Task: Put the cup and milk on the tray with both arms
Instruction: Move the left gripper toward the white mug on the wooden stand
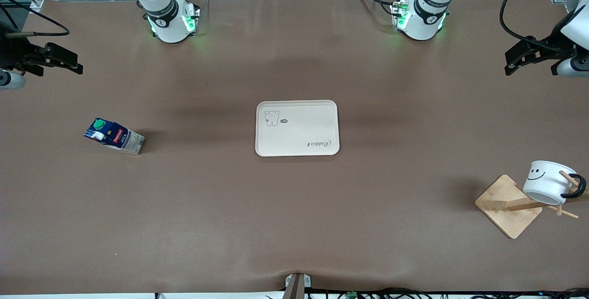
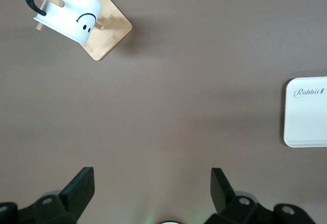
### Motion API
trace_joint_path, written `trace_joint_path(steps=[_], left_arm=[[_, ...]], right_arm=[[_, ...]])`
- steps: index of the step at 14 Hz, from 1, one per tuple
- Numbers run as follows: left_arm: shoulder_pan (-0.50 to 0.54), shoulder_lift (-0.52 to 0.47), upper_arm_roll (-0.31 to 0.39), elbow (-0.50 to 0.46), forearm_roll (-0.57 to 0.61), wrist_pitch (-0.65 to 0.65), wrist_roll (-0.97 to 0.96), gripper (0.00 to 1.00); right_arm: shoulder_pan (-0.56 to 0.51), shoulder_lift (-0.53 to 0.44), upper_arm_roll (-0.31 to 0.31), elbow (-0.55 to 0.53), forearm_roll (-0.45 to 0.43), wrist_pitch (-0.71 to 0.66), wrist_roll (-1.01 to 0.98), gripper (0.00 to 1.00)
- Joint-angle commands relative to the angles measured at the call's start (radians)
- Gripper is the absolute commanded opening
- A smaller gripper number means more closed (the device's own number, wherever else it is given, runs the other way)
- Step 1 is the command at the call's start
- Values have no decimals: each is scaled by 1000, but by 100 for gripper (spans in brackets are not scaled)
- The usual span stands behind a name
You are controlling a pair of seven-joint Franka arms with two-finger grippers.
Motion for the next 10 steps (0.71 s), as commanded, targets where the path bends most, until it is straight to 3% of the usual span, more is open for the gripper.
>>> trace_joint_path(steps=[1,6,10], left_arm=[[1,1,0,16,6,-7,12,100],[6,10,2,13,8,8,10,100],[81,-15,-1,-72,-4,134,0,100]], right_arm=[[0,3,-1,1,17,-3,10,100],[-3,14,-1,1,17,0,10,100],[-3,14,-1,3,17,0,10,100]])
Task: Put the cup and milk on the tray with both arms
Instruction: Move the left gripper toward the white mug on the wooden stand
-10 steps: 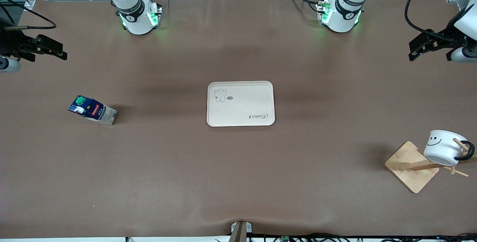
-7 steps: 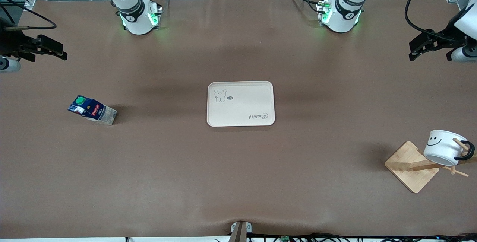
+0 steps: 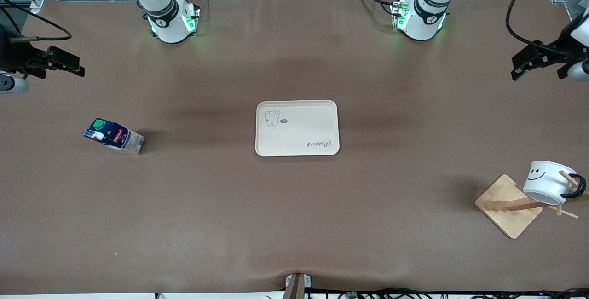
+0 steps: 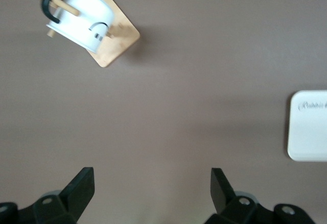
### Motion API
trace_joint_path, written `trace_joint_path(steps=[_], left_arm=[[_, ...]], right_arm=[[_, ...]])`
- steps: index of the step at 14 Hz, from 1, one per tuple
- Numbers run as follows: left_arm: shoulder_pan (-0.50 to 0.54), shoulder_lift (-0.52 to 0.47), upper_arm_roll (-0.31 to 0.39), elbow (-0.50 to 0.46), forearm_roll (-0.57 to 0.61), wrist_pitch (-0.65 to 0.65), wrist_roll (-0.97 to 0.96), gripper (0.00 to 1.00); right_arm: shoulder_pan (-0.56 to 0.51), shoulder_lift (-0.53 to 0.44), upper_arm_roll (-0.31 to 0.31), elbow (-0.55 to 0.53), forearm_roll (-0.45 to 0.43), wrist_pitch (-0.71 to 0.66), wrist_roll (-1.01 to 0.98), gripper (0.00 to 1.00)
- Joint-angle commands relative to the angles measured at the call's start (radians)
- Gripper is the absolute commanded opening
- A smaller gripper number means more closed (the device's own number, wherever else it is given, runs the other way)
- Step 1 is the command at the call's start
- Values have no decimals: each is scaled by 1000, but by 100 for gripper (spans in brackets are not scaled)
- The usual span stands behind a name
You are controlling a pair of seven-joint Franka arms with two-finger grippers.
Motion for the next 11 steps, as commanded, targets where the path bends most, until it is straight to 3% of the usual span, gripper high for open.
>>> trace_joint_path(steps=[1,5,11], left_arm=[[45,-29,-2,-82,-6,105,-1,100],[162,-81,-2,-262,-151,309,-4,100],[220,-81,-2,-440,-231,611,-24,100]], right_arm=[[-4,3,-1,6,17,1,10,100],[-4,3,-1,4,17,-2,10,100],[-4,11,-1,12,17,0,2,100]])
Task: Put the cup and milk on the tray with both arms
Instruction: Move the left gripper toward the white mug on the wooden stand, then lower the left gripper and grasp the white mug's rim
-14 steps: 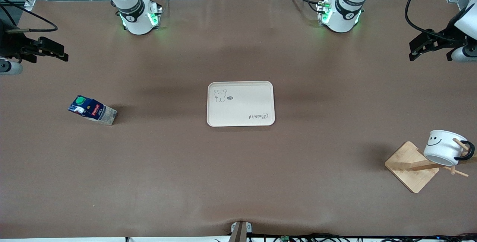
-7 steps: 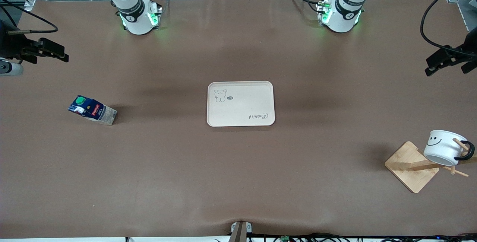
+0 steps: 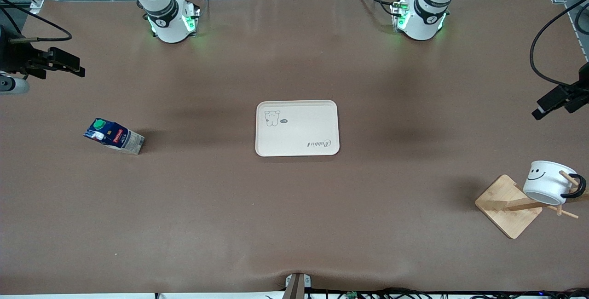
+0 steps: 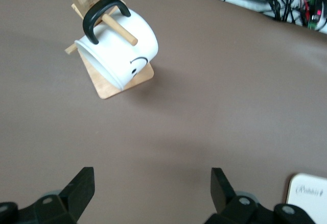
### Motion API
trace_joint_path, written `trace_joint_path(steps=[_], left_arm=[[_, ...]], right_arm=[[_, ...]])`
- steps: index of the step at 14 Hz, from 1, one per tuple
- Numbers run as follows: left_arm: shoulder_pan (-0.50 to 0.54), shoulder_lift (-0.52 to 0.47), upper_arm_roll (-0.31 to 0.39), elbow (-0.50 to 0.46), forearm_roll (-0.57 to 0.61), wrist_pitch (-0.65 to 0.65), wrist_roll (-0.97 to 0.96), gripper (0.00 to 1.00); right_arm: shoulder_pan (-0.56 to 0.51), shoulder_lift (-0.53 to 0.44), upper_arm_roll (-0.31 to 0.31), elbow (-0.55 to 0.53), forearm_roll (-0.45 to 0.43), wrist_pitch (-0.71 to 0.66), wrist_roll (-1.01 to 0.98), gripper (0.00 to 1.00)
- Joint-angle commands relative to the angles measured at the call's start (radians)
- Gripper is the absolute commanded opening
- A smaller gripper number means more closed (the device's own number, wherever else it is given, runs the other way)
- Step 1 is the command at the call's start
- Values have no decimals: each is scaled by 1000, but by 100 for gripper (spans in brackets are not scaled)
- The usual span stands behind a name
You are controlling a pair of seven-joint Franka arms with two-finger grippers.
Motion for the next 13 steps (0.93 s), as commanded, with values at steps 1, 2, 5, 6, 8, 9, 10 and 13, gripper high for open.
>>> trace_joint_path(steps=[1,2,5,6,8,9,10,13], left_arm=[[30,-43,-4,-111,-72,129,-9,100],[33,-43,-4,-143,-112,175,-9,100],[54,-42,-4,-241,-181,345,-3,100],[56,-36,-4,-278,-184,417,11,100],[53,-11,-4,-309,-184,523,17,100],[53,3,-5,-306,-184,546,40,100],[54,23,-4,-304,-184,577,86,100],[66,84,-5,-303,-184,689,154,100]], right_arm=[[-3,8,0,16,17,-1,-1,100],[3,17,1,30,15,-2,-4,100],[2,47,1,56,15,-8,-4,100],[5,46,1,59,17,-10,-3,100],[0,49,1,59,15,-10,-3,100],[-3,49,1,59,17,-10,-4,100],[3,49,1,60,17,-10,-3,100],[-3,47,1,59,15,-13,-3,100]])
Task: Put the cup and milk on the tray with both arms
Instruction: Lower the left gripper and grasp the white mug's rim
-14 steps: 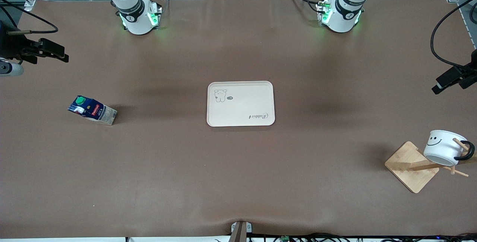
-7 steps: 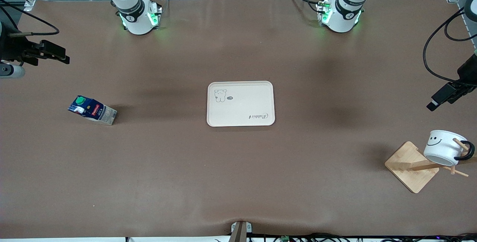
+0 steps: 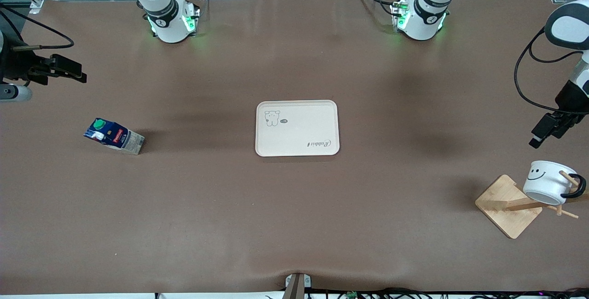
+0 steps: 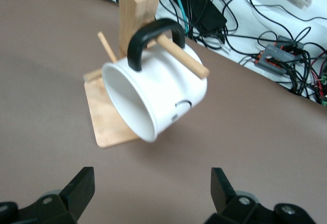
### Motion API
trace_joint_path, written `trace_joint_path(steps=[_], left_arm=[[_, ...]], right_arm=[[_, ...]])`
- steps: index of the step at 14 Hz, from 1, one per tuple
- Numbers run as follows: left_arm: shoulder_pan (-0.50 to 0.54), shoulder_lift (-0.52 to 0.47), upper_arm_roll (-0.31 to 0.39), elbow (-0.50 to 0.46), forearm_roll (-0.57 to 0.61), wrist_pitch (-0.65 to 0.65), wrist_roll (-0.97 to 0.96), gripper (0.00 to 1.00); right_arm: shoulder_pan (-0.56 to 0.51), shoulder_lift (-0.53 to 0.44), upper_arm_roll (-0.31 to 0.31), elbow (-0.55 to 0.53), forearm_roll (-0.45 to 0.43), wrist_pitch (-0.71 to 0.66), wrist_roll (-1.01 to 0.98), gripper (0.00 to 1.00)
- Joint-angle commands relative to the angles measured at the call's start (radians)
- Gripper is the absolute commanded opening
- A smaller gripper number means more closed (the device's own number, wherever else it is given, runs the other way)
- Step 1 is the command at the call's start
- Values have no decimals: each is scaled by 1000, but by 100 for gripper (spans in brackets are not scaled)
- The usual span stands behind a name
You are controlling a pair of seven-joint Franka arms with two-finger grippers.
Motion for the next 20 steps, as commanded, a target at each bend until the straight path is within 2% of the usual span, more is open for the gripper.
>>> trace_joint_path(steps=[1,6,8,10,18,20], left_arm=[[12,42,-6,6,-23,81,62,97],[0,107,-16,38,-28,193,62,88],[1,119,-26,54,-28,198,62,75],[-2,131,-27,63,-29,208,62,67],[-3,154,-30,95,-52,210,64,55],[-5,157,-30,95,-52,210,64,54]], right_arm=[[-6,11,-1,28,16,-16,-3,100],[1,11,-1,31,16,-17,-2,100],[6,11,-1,37,16,-17,-2,100],[1,16,-1,37,16,-16,-2,100],[1,16,-3,28,15,-17,1,100],[1,20,-3,29,15,-17,1,100]])
